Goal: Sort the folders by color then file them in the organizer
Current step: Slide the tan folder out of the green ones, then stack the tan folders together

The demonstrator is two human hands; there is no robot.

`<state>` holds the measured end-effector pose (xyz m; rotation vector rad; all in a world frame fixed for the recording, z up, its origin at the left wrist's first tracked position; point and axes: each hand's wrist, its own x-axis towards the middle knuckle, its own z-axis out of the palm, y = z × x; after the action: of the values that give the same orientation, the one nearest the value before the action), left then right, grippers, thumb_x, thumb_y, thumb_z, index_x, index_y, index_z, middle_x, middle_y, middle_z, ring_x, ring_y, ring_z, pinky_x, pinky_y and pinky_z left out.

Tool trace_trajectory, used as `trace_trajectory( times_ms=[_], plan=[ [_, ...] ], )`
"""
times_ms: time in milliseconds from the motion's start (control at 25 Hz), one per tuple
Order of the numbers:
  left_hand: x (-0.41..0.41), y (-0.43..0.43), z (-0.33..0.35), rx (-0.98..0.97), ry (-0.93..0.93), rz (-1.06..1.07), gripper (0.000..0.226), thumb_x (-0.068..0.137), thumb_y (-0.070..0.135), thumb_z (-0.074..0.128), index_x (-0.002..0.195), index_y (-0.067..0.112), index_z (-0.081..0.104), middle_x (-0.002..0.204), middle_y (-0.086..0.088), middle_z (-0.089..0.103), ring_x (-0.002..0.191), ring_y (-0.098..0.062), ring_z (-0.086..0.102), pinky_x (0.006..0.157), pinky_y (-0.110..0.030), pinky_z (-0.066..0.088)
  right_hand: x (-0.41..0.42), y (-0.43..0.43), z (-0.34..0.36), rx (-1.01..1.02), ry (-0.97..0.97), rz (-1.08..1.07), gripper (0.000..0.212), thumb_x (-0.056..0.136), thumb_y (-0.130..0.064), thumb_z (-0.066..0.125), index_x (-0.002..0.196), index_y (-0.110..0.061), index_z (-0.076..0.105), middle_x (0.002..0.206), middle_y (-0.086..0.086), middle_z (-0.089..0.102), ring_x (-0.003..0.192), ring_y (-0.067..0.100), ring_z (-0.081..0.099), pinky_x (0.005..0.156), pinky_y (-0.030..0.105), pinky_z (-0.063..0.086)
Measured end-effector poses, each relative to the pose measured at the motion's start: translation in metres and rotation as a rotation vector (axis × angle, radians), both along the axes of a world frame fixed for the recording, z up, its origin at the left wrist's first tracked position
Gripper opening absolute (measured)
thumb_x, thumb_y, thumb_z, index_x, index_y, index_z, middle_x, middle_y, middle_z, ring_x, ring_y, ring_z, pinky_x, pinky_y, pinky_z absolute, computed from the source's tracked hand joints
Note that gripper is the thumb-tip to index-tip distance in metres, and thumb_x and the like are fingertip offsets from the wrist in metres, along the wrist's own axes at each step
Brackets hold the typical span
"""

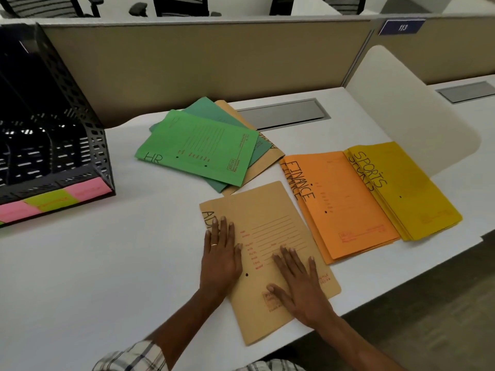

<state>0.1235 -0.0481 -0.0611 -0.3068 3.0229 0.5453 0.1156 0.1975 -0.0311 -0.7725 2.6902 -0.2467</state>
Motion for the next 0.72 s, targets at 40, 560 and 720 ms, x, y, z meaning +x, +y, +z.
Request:
trace_trajectory(
  times_ms=[40,560,720],
  plan=[
    [-0.001,0.001,0.0,0.01,-0.004,0.004,0.066,0.106,0.048,0.015,0.163,0.017,0.0,0.17,-0.005,-0.01,0.157,-0.025,-0.016,0.129,-0.045,-0.003,-0.012,-0.006,0.006,-0.028,0.005,-0.031,0.075,0.096,-0.075,0.015,0.156,-0.041,-0.012,0.165,-0.015,-0.021,0.153,0.008,-0.02,0.125,0.052,-0.008],
    [-0.078,0.017,0.028,-0.028,-0.021,0.118,0.068,0.106,0.049,0.023,0.163,0.018,0.003,0.17,-0.006,-0.013,0.156,-0.024,-0.019,0.128,-0.045,-0.006,-0.351,-0.104,0.054,-0.229,-0.066,-0.195,0.071,0.097,-0.022,0.063,0.152,0.003,0.027,0.154,0.024,0.036,0.143,0.038,0.034,0.117,0.043,0.028],
    [-0.126,0.003,0.043,-0.074,-0.038,0.19,0.065,0.107,0.046,0.027,0.163,0.023,0.006,0.171,-0.01,-0.01,0.156,-0.031,-0.018,0.128,-0.052,0.001,-0.376,-0.116,0.049,-0.135,-0.152,-0.131,0.088,0.087,-0.03,0.076,0.152,-0.002,0.025,0.148,0.021,0.045,0.137,0.037,0.042,0.114,0.046,0.034]
  ],
)
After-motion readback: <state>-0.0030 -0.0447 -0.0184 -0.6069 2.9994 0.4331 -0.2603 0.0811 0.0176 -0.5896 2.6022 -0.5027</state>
